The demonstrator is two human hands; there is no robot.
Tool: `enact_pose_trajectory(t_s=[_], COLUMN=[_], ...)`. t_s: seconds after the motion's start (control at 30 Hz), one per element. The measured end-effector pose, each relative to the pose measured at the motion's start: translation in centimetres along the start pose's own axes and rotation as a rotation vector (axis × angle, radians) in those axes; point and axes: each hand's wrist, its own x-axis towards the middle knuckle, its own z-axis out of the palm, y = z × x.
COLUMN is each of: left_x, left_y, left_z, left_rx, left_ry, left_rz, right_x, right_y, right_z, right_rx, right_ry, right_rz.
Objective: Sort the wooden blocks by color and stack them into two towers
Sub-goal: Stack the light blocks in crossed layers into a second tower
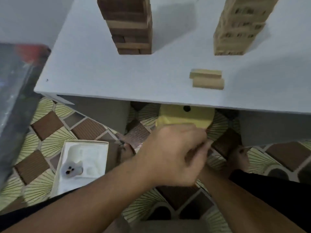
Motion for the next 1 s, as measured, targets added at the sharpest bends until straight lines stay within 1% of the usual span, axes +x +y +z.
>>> enact_pose_trajectory(t_s=[0.03, 0.07, 0.13, 0.17, 0.23, 0.3, 0.37, 0.47, 0.57, 0.63, 0.7, 0.8, 0.9, 1.0], left_x=[-1.7, -3.3, -5.7, -6.5, -7.4, -7.8, -8.4, -9.3, -9.6, -9.3, -8.6, -7.5, -6.1, -4.2], left_y=[-2.2, -4.9, -9.8, -11.7, -14.1, -15.4, -16.0, -16.7, -17.7, -17.8, -17.3, -15.4, -11.6, -6.6], left_z=[1.8, 3.6, 6.7, 8.0, 10.3, 12.5, 14.2, 15.7, 16.2, 15.9, 15.0, 12.5, 8.2, 2.4], left_rx=[0.013, 0.075, 0.223, 0.275, 0.300, 0.271, 0.196, 0.105, 0.091, 0.092, 0.066, 0.065, 0.116, 0.134], left_ry=[-0.124, -0.223, -0.363, -0.391, -0.397, -0.407, -0.451, -0.452, -0.435, -0.415, -0.431, -0.468, -0.473, -0.424], left_rz=[-0.130, -0.277, -0.480, -0.549, -0.659, -0.747, -0.844, -0.873, -0.867, -0.835, -0.826, -0.777, -0.692, -0.609], right_x=[0.8, 1.6, 2.4, 2.8, 3.8, 5.4, 6.7, 7.5, 7.9, 7.3, 6.2, 3.3, -0.9, -6.5], right_y=[0.9, 2.0, 3.8, 4.3, 5.0, 5.4, 5.4, 5.0, 4.5, 4.1, 3.6, 1.8, -1.1, -5.3], right_z=[1.1, 2.3, 5.0, 6.3, 8.6, 10.5, 12.0, 13.0, 12.9, 12.5, 11.0, 6.5, -0.1, -7.9], right_rx=[0.003, -0.005, -0.033, -0.015, 0.052, 0.090, 0.115, 0.079, 0.039, 0.021, -0.016, -0.003, -0.046, -0.103], right_ry=[0.007, 0.016, 0.026, 0.036, 0.057, 0.079, 0.082, 0.125, 0.140, 0.108, 0.082, 0.044, 0.006, 0.010], right_rz=[0.069, 0.154, 0.284, 0.323, 0.384, 0.425, 0.487, 0.551, 0.543, 0.510, 0.433, 0.278, 0.153, 0.022])
